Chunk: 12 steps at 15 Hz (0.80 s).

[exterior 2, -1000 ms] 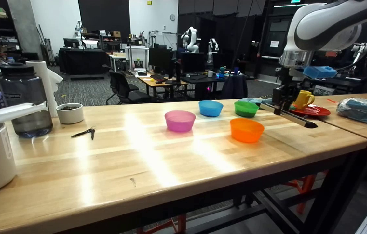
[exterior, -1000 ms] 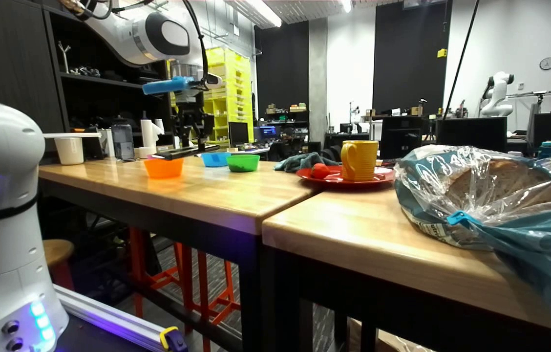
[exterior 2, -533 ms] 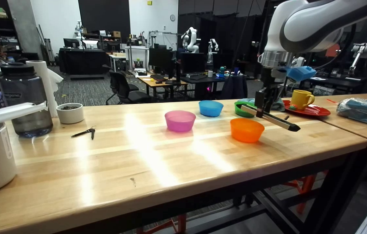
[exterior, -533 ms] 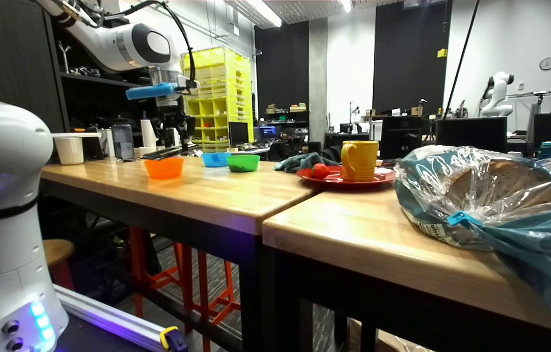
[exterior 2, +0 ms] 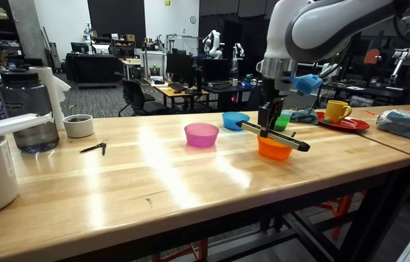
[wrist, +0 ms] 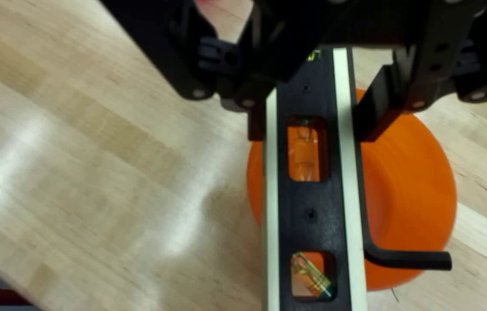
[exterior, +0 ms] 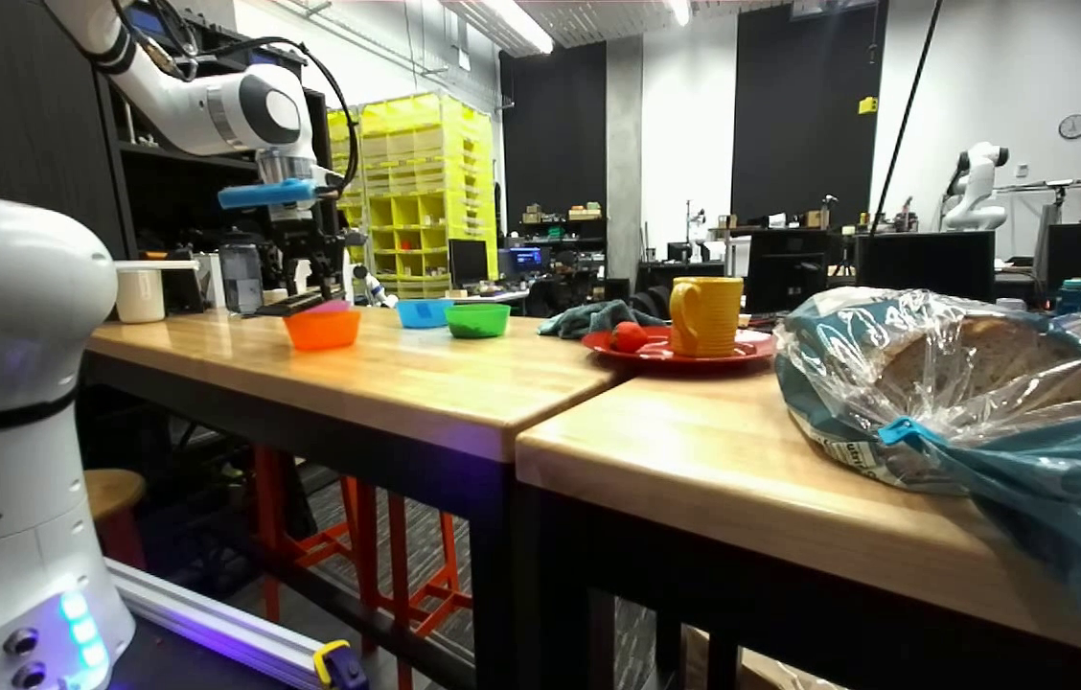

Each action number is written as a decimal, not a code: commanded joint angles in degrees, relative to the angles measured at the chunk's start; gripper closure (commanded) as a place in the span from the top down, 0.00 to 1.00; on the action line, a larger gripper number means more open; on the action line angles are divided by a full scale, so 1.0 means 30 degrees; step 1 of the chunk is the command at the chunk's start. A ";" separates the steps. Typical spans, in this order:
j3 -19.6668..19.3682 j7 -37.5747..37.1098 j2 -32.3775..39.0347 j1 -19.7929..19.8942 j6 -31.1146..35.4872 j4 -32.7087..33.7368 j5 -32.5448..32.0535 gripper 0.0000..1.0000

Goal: Move the black object to the left

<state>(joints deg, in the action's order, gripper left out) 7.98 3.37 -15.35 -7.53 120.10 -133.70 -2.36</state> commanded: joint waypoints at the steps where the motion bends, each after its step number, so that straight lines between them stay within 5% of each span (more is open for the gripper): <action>1: 0.0490 -0.0127 0.1655 -0.0530 -0.0139 0.1774 0.0043 0.31; 12: 0.1518 -0.1764 0.3965 -0.1246 -0.0192 0.4532 0.0059 0.31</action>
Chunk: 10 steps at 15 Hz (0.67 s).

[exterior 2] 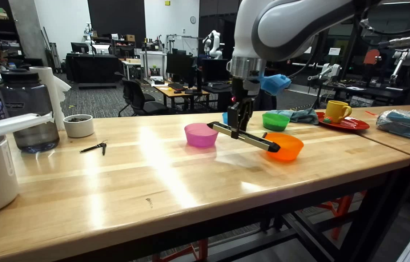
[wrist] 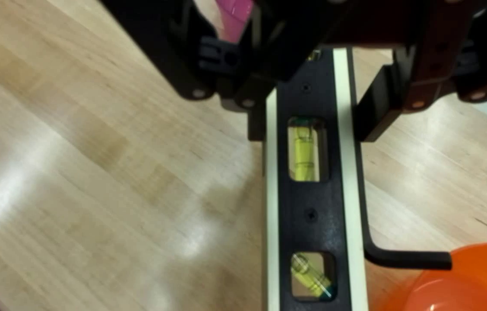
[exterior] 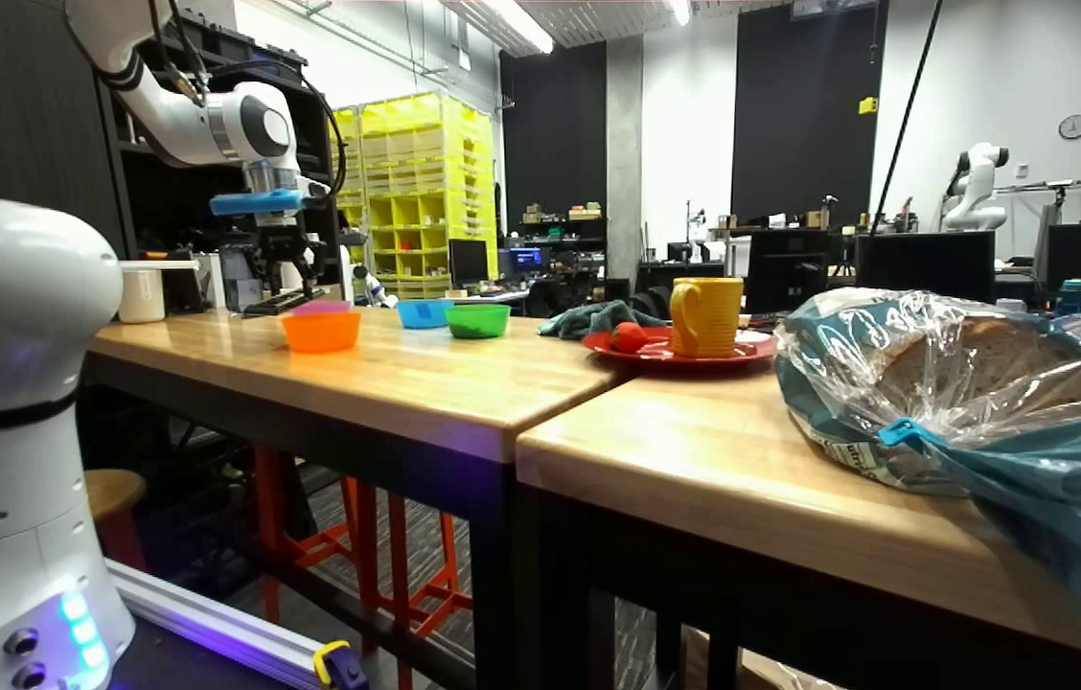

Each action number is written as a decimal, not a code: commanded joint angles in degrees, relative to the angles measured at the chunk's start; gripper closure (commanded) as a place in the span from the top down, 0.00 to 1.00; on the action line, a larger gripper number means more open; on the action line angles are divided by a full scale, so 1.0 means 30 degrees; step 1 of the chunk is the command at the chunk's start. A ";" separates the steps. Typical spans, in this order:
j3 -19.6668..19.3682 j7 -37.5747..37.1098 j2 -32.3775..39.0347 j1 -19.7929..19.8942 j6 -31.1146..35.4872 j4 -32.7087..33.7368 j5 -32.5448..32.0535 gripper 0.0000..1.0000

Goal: Move the black object to the left

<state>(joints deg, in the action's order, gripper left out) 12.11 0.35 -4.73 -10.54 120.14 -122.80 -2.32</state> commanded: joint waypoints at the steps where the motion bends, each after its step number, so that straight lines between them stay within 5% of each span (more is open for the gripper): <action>1: 0.0213 -0.0923 0.0623 -0.0310 -0.0273 0.1145 0.0035 0.31; 10: 0.1414 -0.3778 0.2830 -0.1637 -0.0294 0.3450 -0.0421 0.31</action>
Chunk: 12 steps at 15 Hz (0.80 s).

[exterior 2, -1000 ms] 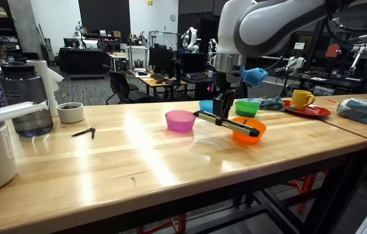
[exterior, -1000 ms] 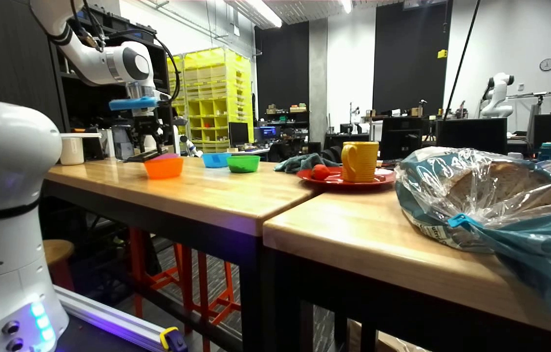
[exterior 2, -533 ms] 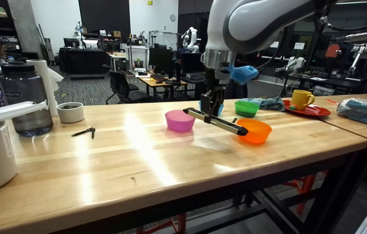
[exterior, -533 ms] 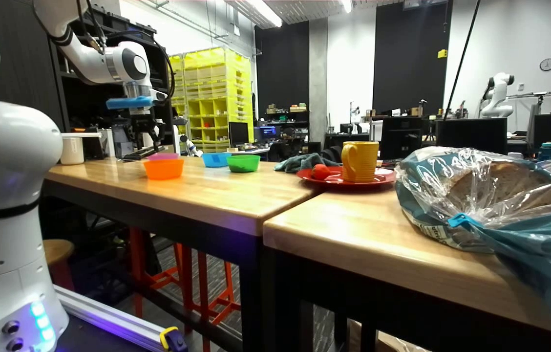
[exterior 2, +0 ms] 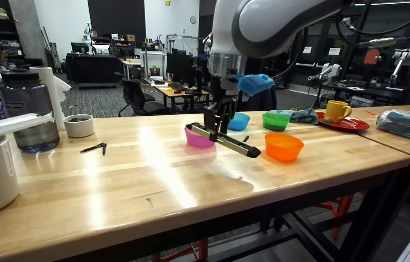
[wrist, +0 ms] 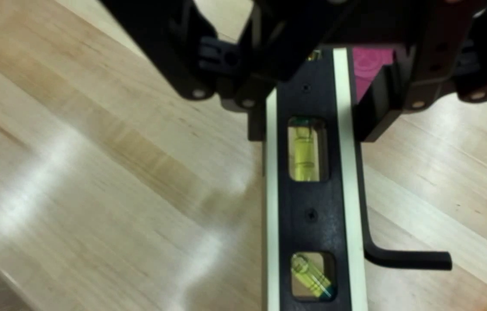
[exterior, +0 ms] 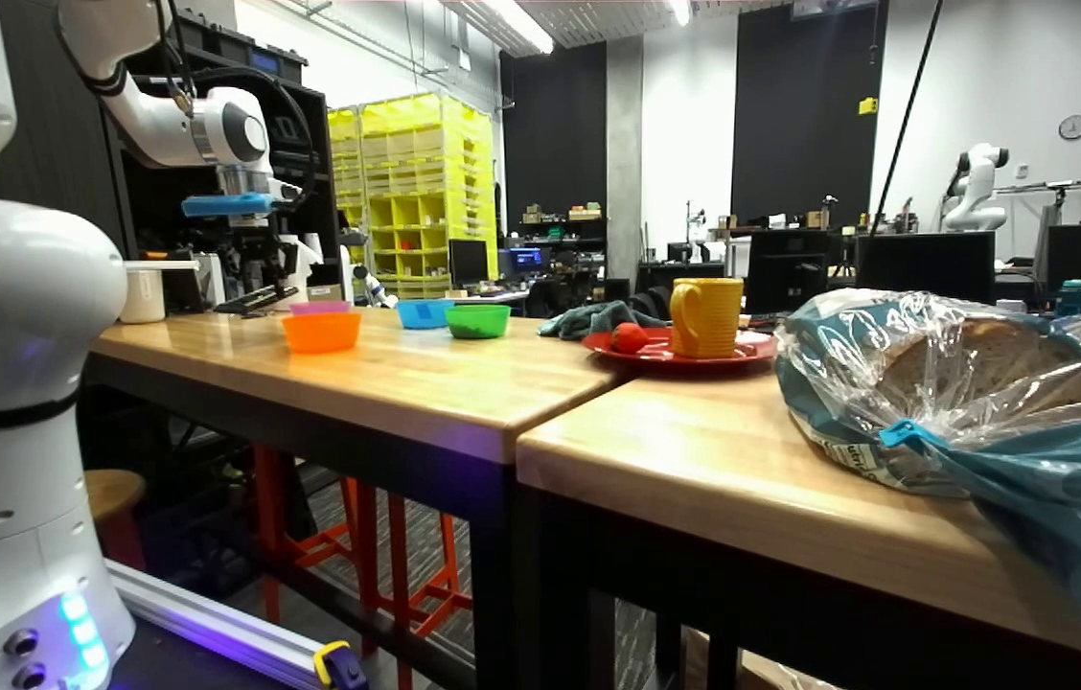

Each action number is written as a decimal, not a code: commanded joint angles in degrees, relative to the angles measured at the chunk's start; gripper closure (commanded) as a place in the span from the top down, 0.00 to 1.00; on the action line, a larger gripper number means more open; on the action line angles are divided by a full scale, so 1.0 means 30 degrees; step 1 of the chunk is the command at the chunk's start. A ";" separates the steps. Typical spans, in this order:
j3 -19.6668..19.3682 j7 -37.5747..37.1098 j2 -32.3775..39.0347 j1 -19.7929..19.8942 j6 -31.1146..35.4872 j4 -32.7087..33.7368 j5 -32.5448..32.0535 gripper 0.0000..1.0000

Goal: Move the black object to the left

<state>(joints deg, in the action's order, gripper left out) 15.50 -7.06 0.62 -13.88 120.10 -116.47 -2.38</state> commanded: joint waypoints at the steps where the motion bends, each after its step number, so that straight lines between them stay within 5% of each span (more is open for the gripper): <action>1: 0.0359 -0.1716 0.1391 -0.0702 -0.0322 0.1675 -0.0512 0.31; 12: -0.0438 -0.6708 0.7244 -0.2788 -0.1958 0.8272 -0.2031 0.31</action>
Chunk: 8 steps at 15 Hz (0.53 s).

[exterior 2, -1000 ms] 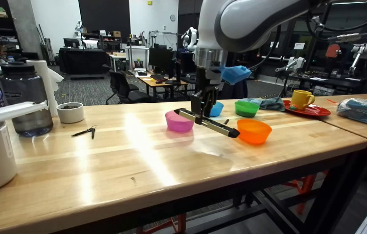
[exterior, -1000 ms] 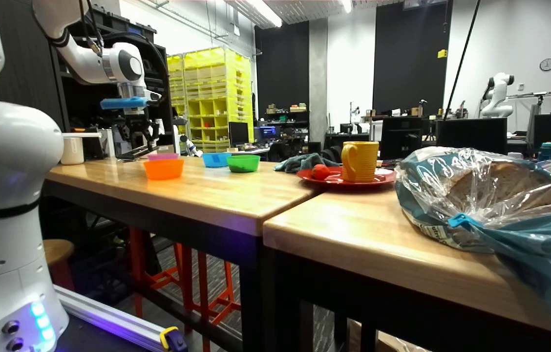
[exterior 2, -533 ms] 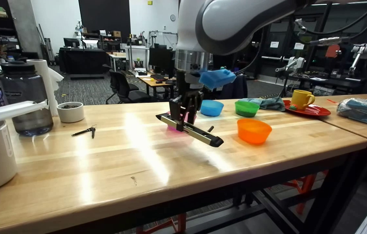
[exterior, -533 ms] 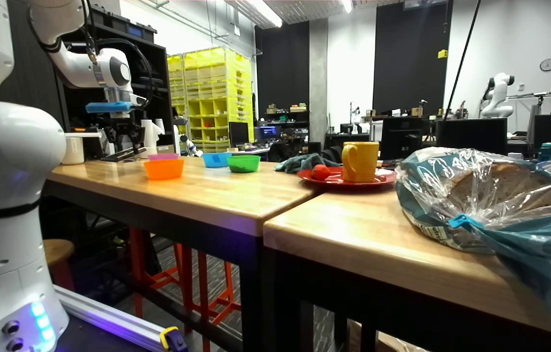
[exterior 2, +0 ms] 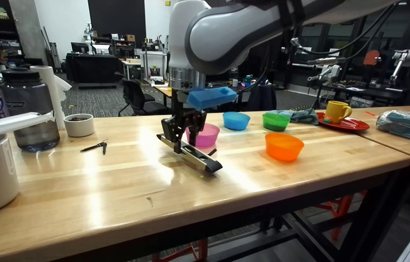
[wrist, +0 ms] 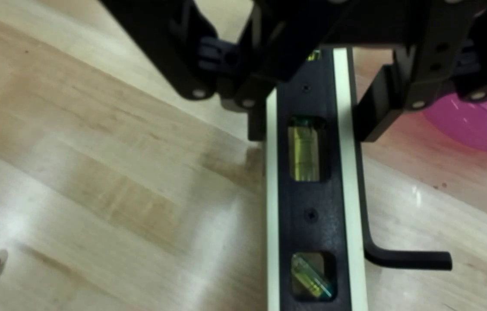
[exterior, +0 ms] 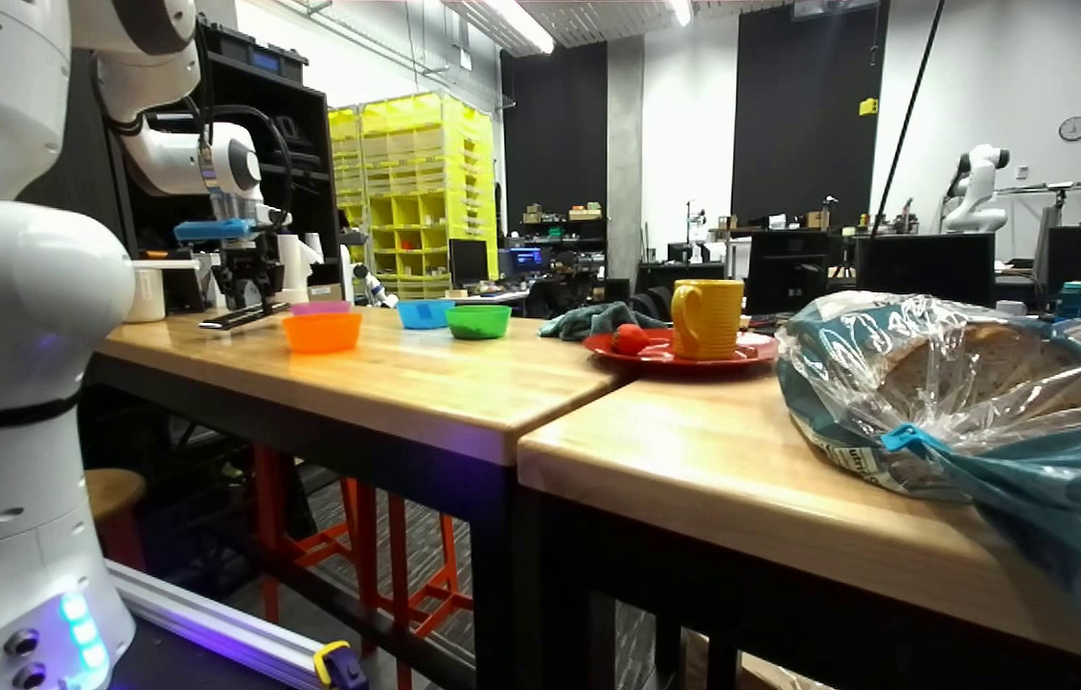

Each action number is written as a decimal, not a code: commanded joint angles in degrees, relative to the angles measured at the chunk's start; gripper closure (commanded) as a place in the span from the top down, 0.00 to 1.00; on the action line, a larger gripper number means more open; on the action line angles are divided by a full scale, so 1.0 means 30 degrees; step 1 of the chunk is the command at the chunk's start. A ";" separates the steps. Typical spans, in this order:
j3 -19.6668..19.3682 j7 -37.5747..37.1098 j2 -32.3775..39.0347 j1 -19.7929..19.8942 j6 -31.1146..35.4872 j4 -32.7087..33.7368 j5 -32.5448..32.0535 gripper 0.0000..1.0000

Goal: Move the black object to the left

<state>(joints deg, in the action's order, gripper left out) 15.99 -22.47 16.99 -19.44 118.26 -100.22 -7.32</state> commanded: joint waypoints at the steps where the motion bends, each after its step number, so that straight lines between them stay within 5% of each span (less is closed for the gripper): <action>1: -0.0790 -0.2214 0.2341 -0.1227 -0.1607 0.3642 -0.0439 0.31; 8: -0.1990 -0.5350 0.5438 -0.2953 -0.3791 0.8297 -0.0150 0.31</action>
<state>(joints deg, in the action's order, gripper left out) 11.85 -34.70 29.48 -25.75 111.02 -82.66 -7.75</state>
